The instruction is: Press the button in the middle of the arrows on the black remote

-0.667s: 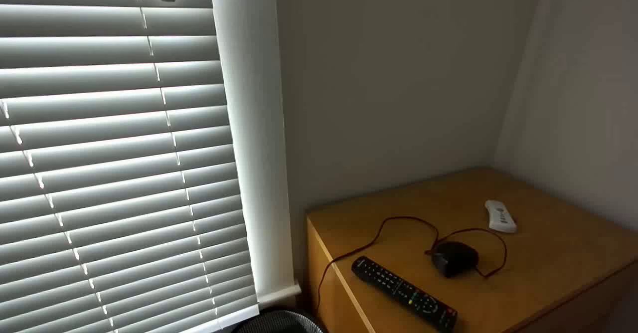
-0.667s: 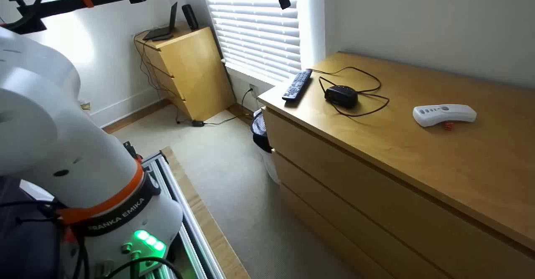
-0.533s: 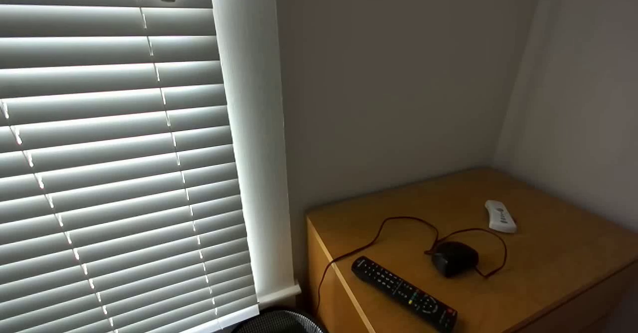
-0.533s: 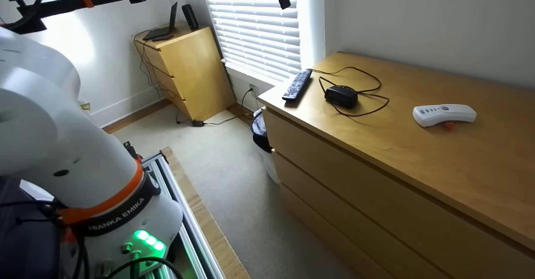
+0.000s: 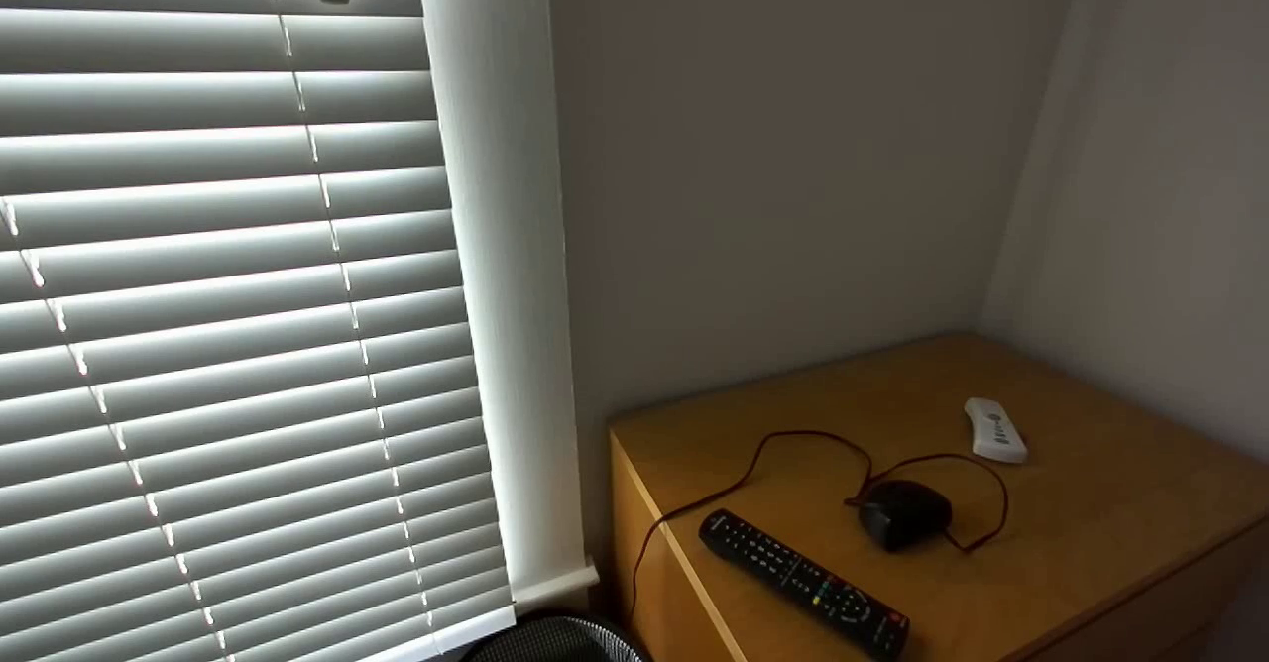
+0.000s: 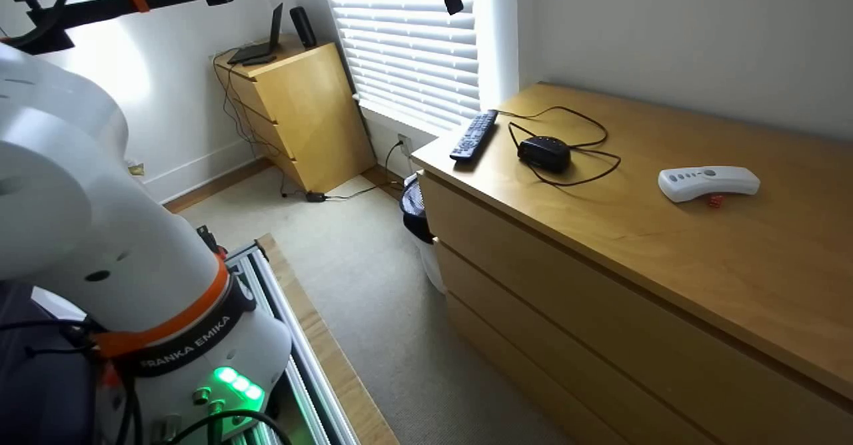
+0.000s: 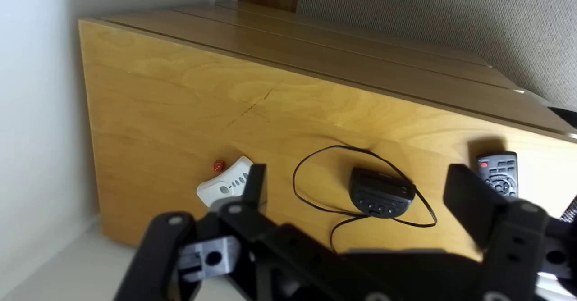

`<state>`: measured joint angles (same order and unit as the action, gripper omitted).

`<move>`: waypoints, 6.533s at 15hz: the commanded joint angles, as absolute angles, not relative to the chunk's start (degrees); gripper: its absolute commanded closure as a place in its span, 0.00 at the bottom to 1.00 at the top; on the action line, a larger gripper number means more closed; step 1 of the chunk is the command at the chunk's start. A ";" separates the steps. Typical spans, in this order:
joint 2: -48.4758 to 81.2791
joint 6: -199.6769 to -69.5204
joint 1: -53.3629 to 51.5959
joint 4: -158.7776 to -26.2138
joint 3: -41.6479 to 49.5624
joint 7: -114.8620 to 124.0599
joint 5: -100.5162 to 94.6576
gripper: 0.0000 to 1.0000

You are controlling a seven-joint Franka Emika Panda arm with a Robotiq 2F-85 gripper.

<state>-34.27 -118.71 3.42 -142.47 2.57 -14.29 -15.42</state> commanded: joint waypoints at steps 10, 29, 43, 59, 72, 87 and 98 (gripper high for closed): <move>-32.65 -126.55 -14.31 -148.84 4.50 -30.62 0.67 0.00; -21.74 -132.59 -14.97 -150.20 8.59 -66.81 24.57 0.00; -10.06 -151.05 -18.15 -150.70 5.41 -84.77 35.80 0.49; 4.26 -160.40 -19.52 -143.66 4.97 -108.87 67.07 1.00; 8.35 -159.68 -19.45 -141.47 4.72 -110.84 71.74 0.99; 9.43 -159.64 -19.37 -139.95 4.28 -111.37 73.02 1.00; 13.04 -160.13 -18.79 -137.35 4.42 -111.57 73.53 1.00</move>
<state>11.35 -159.67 -19.11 -138.58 4.43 -110.73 72.16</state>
